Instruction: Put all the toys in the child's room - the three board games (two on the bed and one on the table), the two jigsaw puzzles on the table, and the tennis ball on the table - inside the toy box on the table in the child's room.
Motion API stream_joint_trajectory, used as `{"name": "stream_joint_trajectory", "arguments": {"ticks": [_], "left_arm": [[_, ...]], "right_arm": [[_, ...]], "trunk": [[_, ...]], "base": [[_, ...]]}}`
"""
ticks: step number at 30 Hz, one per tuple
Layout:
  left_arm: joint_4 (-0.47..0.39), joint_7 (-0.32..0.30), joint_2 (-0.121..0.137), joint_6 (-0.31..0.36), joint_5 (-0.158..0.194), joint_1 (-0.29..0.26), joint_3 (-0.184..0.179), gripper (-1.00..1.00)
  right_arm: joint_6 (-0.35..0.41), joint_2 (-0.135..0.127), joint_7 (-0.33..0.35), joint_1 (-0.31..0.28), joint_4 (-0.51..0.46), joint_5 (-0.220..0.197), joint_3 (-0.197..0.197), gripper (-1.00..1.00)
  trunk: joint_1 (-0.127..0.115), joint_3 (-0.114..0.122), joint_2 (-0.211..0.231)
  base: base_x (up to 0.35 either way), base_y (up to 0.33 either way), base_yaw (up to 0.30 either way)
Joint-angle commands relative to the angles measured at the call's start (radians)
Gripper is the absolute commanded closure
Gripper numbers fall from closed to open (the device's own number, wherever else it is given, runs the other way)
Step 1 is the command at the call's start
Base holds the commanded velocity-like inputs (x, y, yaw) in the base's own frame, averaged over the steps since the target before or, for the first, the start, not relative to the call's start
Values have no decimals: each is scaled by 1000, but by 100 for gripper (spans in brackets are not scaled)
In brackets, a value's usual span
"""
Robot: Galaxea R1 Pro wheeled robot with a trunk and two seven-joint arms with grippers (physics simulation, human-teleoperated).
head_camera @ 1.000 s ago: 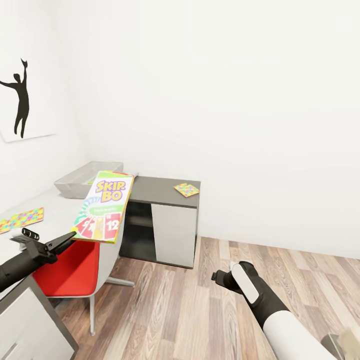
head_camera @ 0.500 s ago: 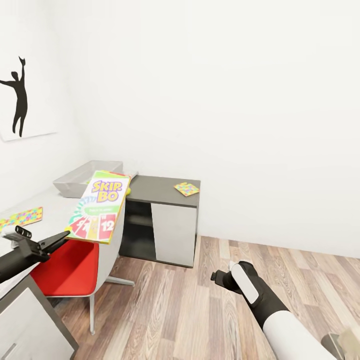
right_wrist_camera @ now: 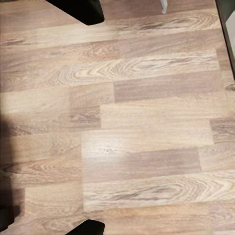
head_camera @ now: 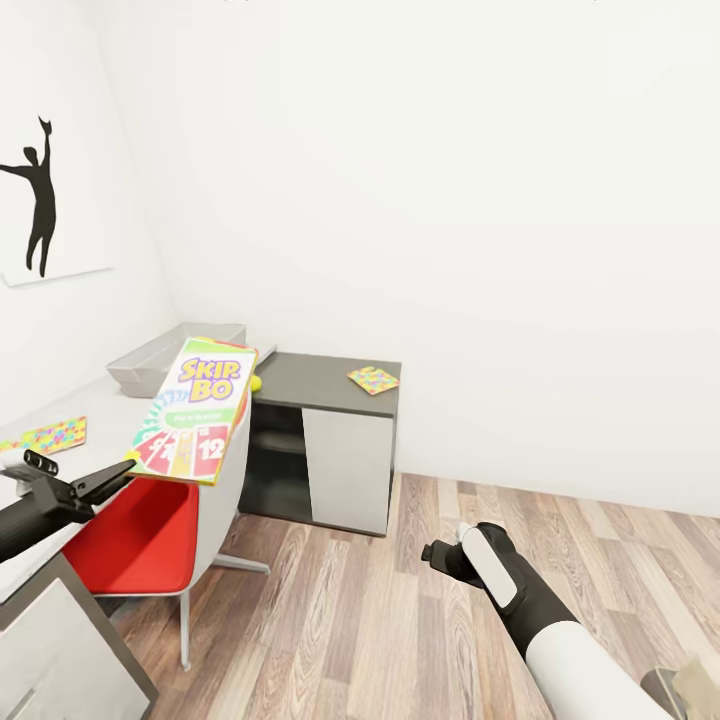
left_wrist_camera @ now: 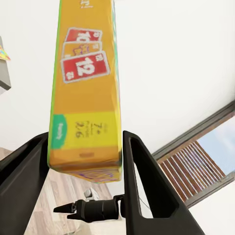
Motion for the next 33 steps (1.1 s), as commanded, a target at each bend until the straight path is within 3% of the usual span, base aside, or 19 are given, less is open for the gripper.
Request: {"name": "stream_joint_trajectory", "arguments": {"ticks": [1, 5, 8, 10, 11, 12, 15, 17, 19, 21, 23, 25, 26, 29, 33], "left_arm": [[0, -5, 1, 3, -3, -1, 1, 100], [0, -7, 32, 3, -1, -1, -4, 100], [0, -7, 56, 3, 5, -10, -12, 100], [1, -5, 105, 3, 8, -19, -13, 100], [2, -1, 140, 3, 9, -21, -14, 100], [3, 1, 158, 3, 9, -21, -14, 100], [13, 12, 265, 1, 13, -24, -16, 100], [15, 34, 309, -3, 26, -25, -16, 100], [16, 81, 332, -7, 60, -25, -16, 100], [18, 173, 339, -11, 96, -25, -15, 100], [19, 313, 334, -15, 115, -25, -15, 100], [12, 456, 311, -30, 140, -25, -16, 100], [8, 489, 304, -37, 151, -25, -16, 100], [-26, 664, 280, -92, 250, -25, -19, 100], [-47, 885, 279, -170, 394, -25, -23, 100]], "right_arm": [[0, 0, -10, -1, -1, -9, 3, -100], [-1, 1, -10, -1, -1, -6, 3, -100], [-2, 18, -10, -1, -1, -2, 3, -100], [-2, 40, -12, 0, -1, 0, 11, -100], [-2, 44, -12, -1, -1, 1, 20, -100], [-2, 46, -12, -1, -1, 1, 25, -100], [-4, 51, -12, -1, -2, 1, 65, -100], [-4, 52, -13, -1, -2, 1, 76, -100], [-4, 52, -13, -1, -2, 2, 80, -100], [-4, 52, -13, -1, -2, 2, 82, -100], [-5, 52, -13, -1, -2, 2, 83, -100], [-5, 53, -13, -1, -1, 2, 83, -100], [-5, 53, -13, -1, -1, 2, 83, -100], [-5, 53, -13, -1, -1, 2, 83, -100], [-5, 53, -13, -1, -1, 2, 84, -100]], "trunk": [[-4, 2, 7], [-19, 15, 35], [-31, 24, 56], [-38, 30, 70], [-42, 33, 77], [-46, 37, 84], [-58, 46, 105], [-65, 52, 119], [-73, 59, 133], [-81, 65, 147], [-88, 71, 161], [-96, 77, 175], [-100, 80, 182], [-111, 90, 203], [-127, 102, 231]], "base": [[0, 0, 0], [0, 0, 0], [0, 0, 0], [0, 0, 0], [0, 0, 0], [0, 0, 0], [0, 0, 0], [0, 0, 0], [0, 0, 0], [0, 0, 0], [0, 0, 0], [0, 0, 0], [0, 0, 0], [0, 0, 0], [0, 0, 0]]}}
